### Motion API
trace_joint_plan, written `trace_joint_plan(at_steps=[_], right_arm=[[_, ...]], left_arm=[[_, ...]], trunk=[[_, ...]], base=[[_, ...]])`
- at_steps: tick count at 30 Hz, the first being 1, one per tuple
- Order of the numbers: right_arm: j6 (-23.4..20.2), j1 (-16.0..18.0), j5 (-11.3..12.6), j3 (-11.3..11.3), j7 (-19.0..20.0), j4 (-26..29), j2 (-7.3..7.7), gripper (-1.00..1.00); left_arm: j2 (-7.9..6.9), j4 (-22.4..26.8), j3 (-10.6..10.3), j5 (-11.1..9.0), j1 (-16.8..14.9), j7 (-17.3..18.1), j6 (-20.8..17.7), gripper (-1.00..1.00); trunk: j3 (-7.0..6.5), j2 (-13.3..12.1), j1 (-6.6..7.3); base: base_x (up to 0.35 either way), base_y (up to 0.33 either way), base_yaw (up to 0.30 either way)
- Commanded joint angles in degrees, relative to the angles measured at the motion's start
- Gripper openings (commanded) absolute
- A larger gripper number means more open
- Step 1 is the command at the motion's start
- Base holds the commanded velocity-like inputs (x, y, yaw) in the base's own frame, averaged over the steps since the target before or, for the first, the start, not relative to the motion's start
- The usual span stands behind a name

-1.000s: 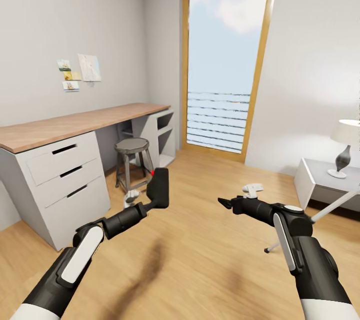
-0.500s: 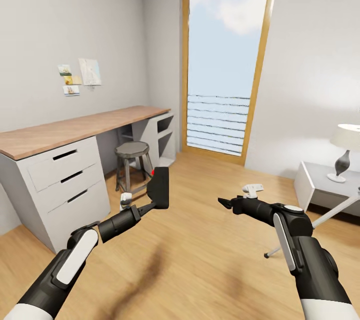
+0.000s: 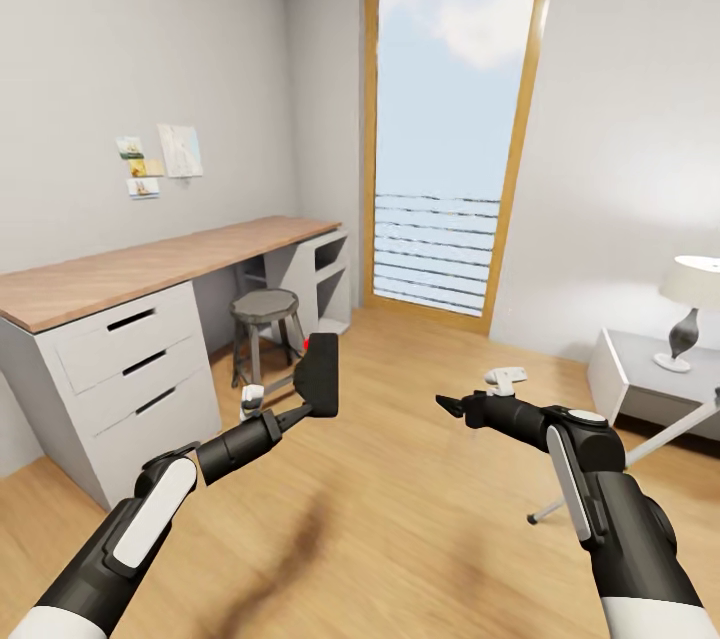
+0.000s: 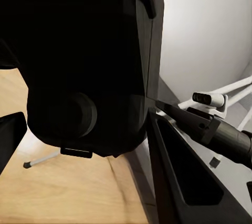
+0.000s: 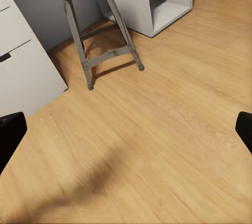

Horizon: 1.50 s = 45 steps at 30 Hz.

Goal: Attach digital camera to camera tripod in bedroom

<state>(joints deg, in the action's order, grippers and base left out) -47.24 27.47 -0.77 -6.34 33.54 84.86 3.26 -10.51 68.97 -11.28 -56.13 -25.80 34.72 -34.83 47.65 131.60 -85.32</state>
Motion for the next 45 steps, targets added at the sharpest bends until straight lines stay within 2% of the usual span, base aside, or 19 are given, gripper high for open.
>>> trace_joint_plan(at_steps=[1,27,32,34,36,37,40,45], right_arm=[[-0.31,0.04,-0.11,-0.07,0.30,0.04,-0.01,1.00],[-0.31,0.04,-0.05,-0.06,0.30,0.04,-0.01,1.00],[-0.24,0.04,-0.02,-0.07,0.30,0.04,-0.01,1.00],[-0.23,0.04,0.00,-0.04,0.30,0.04,-0.04,1.00],[-0.22,0.04,0.03,-0.04,0.30,0.03,-0.02,1.00],[-0.22,0.04,0.04,-0.04,0.30,0.03,-0.01,1.00],[-0.22,0.04,-0.01,0.00,0.30,0.04,-0.04,1.00],[-0.22,0.04,0.01,0.01,0.30,0.00,-0.09,1.00]], left_arm=[[-0.04,0.01,-0.06,-0.37,-0.04,-0.05,-0.33,-1.00],[0.29,0.27,-0.13,0.35,-0.04,-1.11,-0.40,-1.00],[0.41,0.39,-0.16,0.45,-0.04,-4.43,-0.42,-1.00],[0.45,0.56,-0.16,0.47,-0.04,-7.98,-0.45,-1.00],[0.54,0.90,-0.18,0.42,-0.04,-14.45,-0.43,-1.00],[0.56,1.24,-0.18,0.38,-0.04,-16.34,-0.39,-1.00],[0.58,2.57,-0.22,0.33,-0.04,-19.29,-0.34,-1.00],[0.58,2.87,-0.23,0.32,-0.04,-19.80,-0.33,-1.00]], trunk=[[-0.12,-0.39,0.24],[-4.79,-10.82,5.95],[-5.69,-12.82,7.05],[-6.05,-13.62,7.48],[-6.41,-14.43,7.92],[-6.59,-14.83,8.14],[-7.12,-16.03,8.80],[-8.02,-18.04,9.90]], base=[[0.000,0.000,0.000],[0.000,0.000,0.000],[0.000,0.000,0.000],[0.000,0.000,0.000],[0.000,0.000,0.000],[0.000,0.000,0.000],[0.000,0.000,0.000],[0.000,0.000,0.000]])
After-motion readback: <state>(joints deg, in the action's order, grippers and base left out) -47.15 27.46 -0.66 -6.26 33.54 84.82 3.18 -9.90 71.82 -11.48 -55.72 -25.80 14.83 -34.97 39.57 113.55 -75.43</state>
